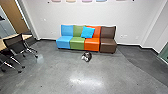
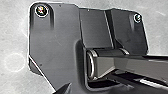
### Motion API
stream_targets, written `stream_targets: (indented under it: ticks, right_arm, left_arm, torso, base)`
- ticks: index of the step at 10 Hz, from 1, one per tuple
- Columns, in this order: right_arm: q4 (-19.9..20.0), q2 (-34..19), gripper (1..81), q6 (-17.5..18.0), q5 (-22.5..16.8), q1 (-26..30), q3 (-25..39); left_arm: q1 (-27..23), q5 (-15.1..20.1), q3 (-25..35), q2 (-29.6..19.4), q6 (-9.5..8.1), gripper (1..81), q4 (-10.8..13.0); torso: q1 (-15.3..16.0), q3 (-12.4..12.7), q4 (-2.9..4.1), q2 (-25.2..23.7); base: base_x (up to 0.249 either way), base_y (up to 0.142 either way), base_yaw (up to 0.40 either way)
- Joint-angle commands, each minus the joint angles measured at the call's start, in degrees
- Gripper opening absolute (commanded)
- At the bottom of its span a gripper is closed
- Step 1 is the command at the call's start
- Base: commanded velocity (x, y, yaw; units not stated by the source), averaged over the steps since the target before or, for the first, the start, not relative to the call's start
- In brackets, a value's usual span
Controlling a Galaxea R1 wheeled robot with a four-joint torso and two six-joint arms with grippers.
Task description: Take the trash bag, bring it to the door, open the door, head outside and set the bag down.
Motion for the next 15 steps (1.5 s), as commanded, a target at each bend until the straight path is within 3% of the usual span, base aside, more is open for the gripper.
stream_targets:
  ticks: [1,4,15]
  right_arm:
    - [-0.9,0.1,81.1,-0.2,-2.9,0.6,0.4]
    - [-1.0,0.2,81.1,-0.2,-2.9,0.6,0.4]
    - [-0.9,0.4,81.1,-0.1,-3.1,0.7,0.4]
  left_arm:
    - [-1.3,3.5,0.2,0.1,0.04,81.1,-0.1]
    - [-1.3,3.5,0.2,-0.1,0.04,81.1,-0.1]
    - [-1.6,3.6,0.1,-0.1,0.04,81.1,0.1]
  torso:
    - [0.0,0.0,0.00,0.0]
    - [0.0,0.0,0.00,0.0]
    - [0.0,0.0,0.00,0.0]
  base:
    - [0.141,0.000,0.000]
    - [0.141,0.000,0.000]
    - [0.141,0.073,0.000]
